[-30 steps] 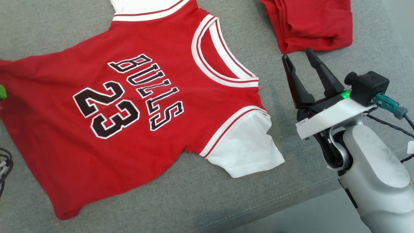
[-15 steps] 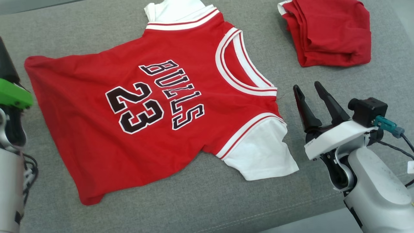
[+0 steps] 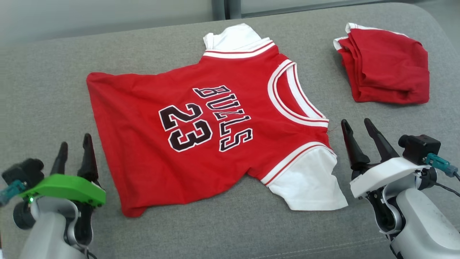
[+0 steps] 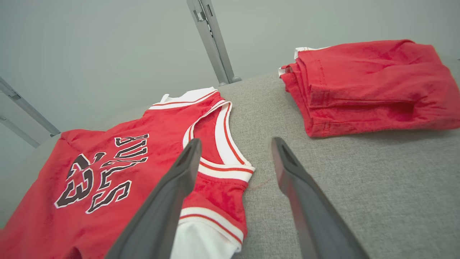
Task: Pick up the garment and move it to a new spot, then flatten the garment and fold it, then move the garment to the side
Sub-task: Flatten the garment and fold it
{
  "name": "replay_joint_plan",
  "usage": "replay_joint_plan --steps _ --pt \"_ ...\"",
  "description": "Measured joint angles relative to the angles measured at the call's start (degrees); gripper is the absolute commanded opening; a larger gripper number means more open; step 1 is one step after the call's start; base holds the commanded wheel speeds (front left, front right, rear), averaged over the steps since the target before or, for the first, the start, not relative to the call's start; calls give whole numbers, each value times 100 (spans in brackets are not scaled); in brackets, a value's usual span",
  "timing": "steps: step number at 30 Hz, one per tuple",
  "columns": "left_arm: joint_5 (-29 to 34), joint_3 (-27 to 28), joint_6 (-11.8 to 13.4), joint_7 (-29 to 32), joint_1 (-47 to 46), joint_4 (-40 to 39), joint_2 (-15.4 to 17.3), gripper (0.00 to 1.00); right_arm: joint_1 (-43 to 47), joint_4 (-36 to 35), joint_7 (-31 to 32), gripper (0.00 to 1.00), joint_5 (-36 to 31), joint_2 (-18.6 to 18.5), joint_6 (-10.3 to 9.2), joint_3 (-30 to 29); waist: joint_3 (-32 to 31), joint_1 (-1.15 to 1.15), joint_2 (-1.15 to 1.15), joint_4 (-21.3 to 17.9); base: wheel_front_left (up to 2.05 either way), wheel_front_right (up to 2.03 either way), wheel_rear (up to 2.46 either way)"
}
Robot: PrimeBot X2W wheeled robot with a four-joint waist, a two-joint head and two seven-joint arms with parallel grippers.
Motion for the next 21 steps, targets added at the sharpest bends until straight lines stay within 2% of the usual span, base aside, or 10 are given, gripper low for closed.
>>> replay_joint_plan --steps 3,7,12,21 --pt "0 -151 -22 -1 428 -144 -94 100 91 -25 0 100 0 9 -2 -15 -141 0 0 125 0 0 0" --pt "12 -544 -198 32 970 -378 -189 100 189 -63 0 100 0 24 -4 -44 -287 0 0 276 0 0 0" --pt "91 -958 -272 374 1587 -531 -179 100 255 -79 0 100 -1 22 -5 -78 -399 0 0 422 0 0 0" --pt "67 -1162 -305 656 2010 -879 -176 100 409 -66 0 100 -4 32 2 49 -441 0 0 466 0 0 0"
